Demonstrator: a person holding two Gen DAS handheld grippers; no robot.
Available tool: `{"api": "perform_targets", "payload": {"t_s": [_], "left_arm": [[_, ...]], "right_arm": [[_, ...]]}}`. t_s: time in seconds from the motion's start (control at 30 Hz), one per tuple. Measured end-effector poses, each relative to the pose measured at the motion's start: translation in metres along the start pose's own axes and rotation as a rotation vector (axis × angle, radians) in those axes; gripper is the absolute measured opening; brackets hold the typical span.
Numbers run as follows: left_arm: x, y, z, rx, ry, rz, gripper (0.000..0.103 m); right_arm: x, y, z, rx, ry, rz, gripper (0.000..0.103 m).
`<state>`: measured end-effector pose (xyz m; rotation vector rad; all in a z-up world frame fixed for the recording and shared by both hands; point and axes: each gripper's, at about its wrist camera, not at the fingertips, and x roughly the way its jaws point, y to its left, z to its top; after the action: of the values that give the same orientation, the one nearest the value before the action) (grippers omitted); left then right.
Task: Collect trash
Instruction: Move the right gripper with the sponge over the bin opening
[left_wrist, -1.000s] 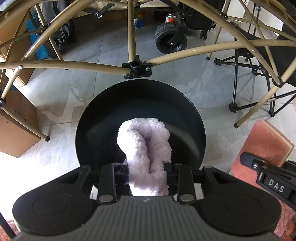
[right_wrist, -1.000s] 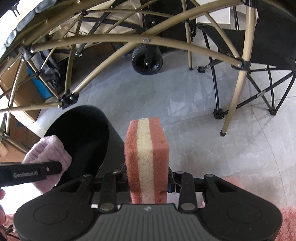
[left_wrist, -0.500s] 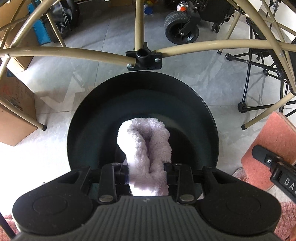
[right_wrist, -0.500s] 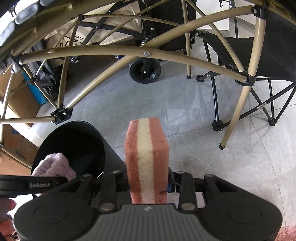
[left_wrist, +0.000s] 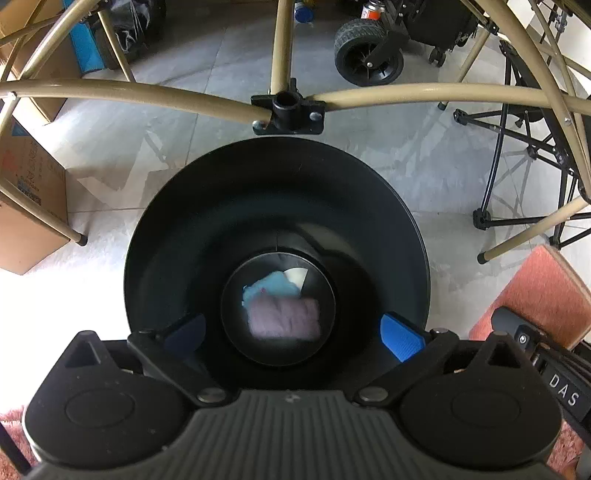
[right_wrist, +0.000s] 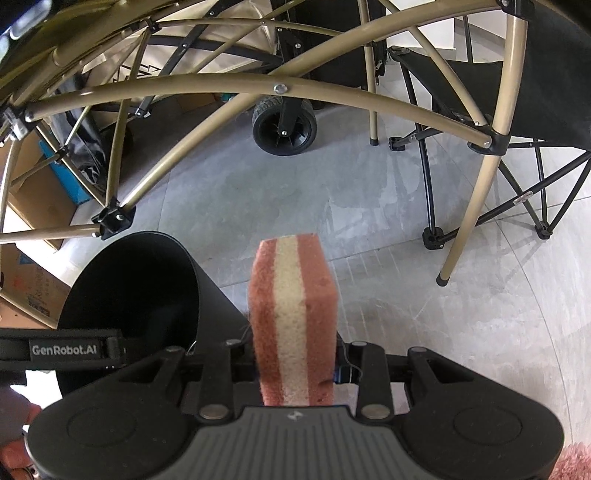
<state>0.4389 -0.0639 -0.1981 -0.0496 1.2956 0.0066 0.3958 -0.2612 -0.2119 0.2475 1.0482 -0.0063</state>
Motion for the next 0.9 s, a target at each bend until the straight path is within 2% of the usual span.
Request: {"api": "perform_targets", "payload": {"t_s": [0.43, 0.9], "left_arm": [[0.0, 0.002, -0.003, 0.008, 0.026, -0.003, 0.103], [-0.026, 0.01, -0.014, 0.02, -0.034, -0.013, 0.103]], "right_arm": [[-0.004, 0.001, 0.0, -0.004, -0.008, 0.004, 0.031], [-0.02, 0.006, -0.001, -0.034, -0.046, 0.009, 0.031]]}}
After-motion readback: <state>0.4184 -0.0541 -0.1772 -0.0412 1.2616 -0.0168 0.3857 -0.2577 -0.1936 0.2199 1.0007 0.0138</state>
